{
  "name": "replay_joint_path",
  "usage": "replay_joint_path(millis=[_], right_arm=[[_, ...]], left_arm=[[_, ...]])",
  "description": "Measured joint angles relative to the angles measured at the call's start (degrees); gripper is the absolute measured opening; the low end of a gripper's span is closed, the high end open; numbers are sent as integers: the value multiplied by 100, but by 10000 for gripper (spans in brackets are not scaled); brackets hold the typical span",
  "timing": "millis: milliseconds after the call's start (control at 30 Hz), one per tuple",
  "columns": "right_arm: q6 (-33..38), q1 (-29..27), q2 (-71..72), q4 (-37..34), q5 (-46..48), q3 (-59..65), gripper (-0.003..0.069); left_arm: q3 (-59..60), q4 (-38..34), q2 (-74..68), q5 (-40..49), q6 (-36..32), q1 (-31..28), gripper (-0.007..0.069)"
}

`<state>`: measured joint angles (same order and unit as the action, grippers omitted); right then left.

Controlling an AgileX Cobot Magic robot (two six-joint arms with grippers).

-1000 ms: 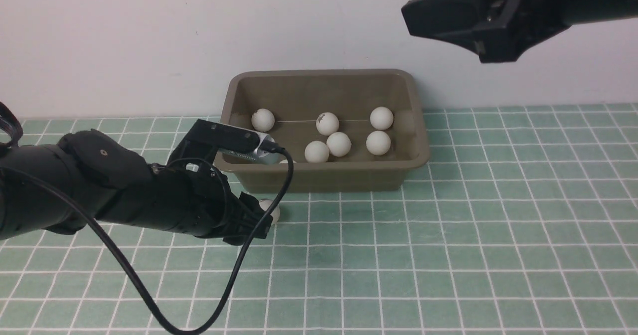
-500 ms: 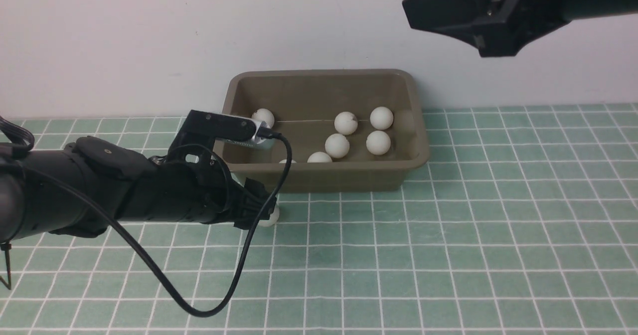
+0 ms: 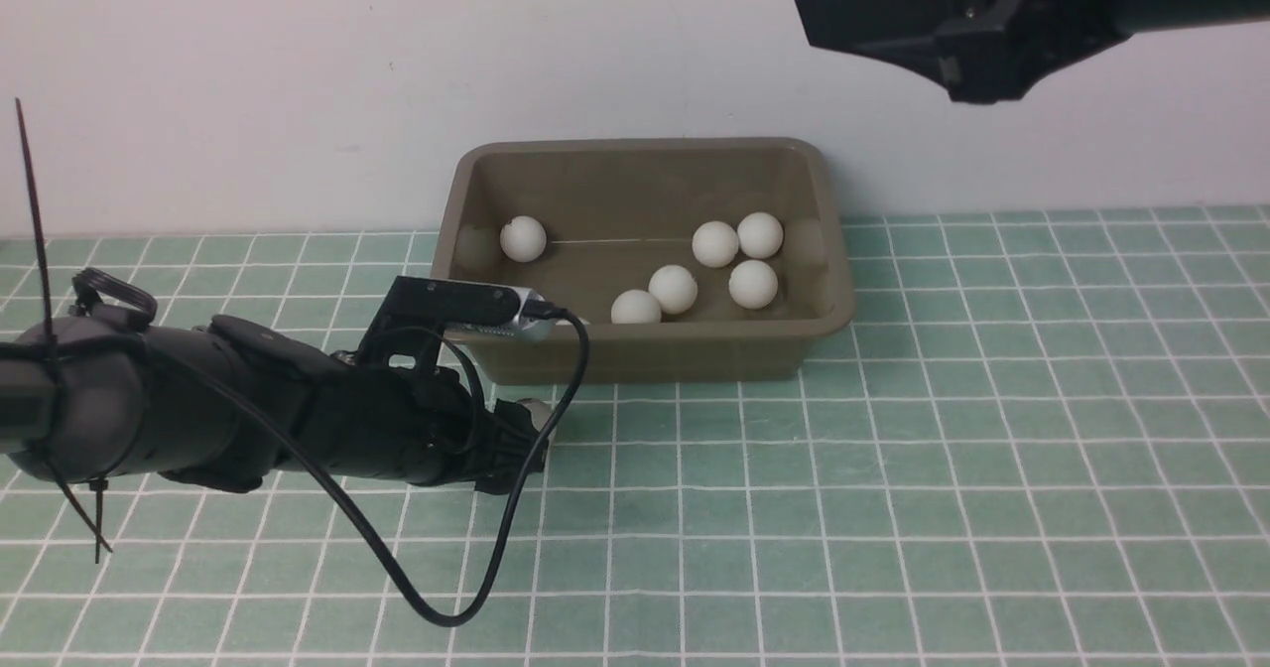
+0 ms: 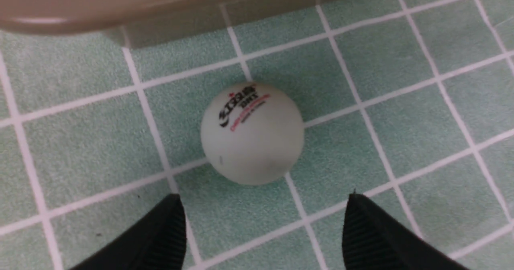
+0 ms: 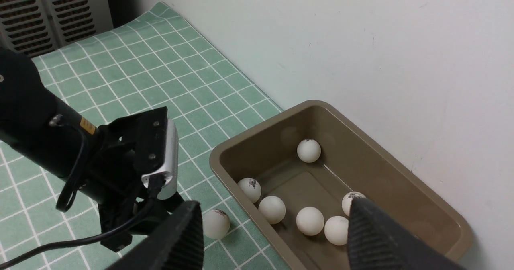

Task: Put the table tennis balls in the box on the green coffee tablecloth.
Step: 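Reach for and grasp a ping pong ball on the table beside the basket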

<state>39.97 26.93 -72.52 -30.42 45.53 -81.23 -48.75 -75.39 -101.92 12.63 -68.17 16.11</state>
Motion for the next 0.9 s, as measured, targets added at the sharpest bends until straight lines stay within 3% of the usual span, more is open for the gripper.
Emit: replay_joint_path(millis=[233,633,900], right_arm=[[12,0,0,-3,-33,0,442],[19,0,0,-3,-75,0,442],[37,0,0,-3,-105,0,442]], left_arm=[[-59,-415,-115,-84,-484,0,472],[-59,-2210,-125,-58,-2401,0,472],[-172,-2302,-351,-34,-2816,0,472]])
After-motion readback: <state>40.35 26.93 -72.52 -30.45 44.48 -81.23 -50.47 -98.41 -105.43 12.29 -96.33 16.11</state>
